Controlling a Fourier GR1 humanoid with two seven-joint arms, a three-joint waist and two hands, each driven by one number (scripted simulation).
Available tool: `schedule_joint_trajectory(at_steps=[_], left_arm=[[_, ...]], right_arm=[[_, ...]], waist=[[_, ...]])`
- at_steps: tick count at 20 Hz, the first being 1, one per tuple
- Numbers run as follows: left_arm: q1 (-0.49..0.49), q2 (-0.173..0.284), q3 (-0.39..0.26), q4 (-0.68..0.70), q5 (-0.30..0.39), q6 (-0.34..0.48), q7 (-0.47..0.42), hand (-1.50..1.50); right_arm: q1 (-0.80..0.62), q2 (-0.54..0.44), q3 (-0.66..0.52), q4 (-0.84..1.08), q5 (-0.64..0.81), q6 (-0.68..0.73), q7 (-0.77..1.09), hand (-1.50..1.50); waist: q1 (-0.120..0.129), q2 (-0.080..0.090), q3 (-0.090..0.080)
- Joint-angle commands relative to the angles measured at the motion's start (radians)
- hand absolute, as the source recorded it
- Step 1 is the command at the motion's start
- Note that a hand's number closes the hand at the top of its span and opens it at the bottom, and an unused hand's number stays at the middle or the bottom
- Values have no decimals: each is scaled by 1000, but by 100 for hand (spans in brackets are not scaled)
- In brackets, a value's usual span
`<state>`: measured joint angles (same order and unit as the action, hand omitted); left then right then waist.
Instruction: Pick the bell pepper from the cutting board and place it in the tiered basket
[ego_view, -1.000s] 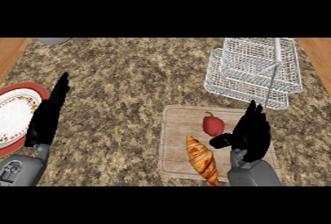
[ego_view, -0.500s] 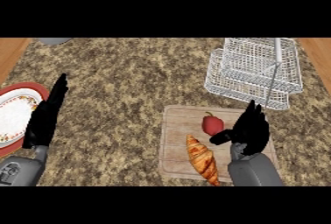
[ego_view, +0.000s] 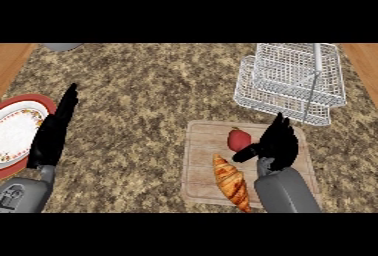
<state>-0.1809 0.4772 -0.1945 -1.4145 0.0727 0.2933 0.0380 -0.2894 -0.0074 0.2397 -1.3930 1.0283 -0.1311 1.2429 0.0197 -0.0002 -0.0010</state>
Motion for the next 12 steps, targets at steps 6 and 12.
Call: schedule_joint_trajectory(at_steps=[6,12], left_arm=[[-22,-8,9,-14,-11,-8,45,0],[15,1,31,-27,1,-42,28,0]], right_arm=[[-53,7,67,108,-127,-118,244,150],[-180,7,92,256,-118,7,202,150]], waist=[[0,1,2],[7,2,1]])
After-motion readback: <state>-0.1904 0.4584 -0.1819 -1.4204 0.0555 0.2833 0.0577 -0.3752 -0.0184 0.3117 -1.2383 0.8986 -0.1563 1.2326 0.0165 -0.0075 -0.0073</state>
